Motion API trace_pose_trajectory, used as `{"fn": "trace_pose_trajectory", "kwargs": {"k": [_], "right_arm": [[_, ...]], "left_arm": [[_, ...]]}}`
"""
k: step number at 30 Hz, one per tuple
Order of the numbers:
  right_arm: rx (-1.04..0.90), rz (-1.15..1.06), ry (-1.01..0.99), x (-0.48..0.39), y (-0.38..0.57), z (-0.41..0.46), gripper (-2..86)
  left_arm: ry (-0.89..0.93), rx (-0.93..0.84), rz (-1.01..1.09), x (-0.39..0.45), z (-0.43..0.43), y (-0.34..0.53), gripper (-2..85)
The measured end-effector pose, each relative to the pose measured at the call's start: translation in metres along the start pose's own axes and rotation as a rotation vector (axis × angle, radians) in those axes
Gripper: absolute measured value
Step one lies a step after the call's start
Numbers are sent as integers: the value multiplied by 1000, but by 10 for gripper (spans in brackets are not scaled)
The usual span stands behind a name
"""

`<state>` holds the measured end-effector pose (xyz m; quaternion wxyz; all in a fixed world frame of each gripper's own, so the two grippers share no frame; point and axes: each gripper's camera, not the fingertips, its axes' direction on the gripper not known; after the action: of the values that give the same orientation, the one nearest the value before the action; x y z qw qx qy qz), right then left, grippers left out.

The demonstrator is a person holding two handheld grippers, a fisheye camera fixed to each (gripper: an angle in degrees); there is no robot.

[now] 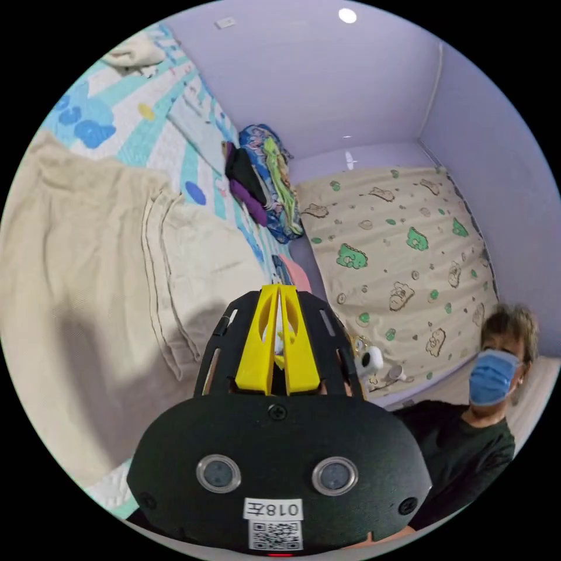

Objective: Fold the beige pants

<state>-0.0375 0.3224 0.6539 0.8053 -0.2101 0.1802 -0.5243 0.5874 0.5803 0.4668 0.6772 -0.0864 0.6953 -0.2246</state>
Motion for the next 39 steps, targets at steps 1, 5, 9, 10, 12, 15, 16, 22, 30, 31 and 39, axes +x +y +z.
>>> {"fn": "trace_pose_trajectory", "kwargs": {"k": [1,5,9,10,12,15,16,22,30,31,39], "right_arm": [[-27,-62,53,-7,-3,7,104],[-200,-111,156,5,10,27,54],[-211,119,-26,49,51,20,63],[-296,173,-17,58,61,24,103],[-306,252,-64,70,75,17,118],[-46,475,-110,88,97,-26,119],[-29,525,-80,90,101,-30,121],[-83,606,-90,92,93,-2,124],[-69,697,-155,106,107,7,92],[-52,710,-169,109,111,3,85],[-62,801,-266,130,141,11,36]], "left_arm": [[-43,4,-35,-9,7,-3,-9],[-174,14,-166,-38,10,2,-9],[-106,62,-242,-63,0,15,-10],[-100,73,-248,-64,-1,16,-10],[-92,81,-248,-61,-2,17,-10],[-88,83,-185,-43,-6,16,-10],[-74,101,-163,-37,-10,18,-10],[-22,118,-201,-43,-17,32,-10],[-37,113,-228,-44,-32,41,-10],[-45,104,-226,-42,-34,41,-10],[-71,50,-212,-36,-48,47,-10]]}}
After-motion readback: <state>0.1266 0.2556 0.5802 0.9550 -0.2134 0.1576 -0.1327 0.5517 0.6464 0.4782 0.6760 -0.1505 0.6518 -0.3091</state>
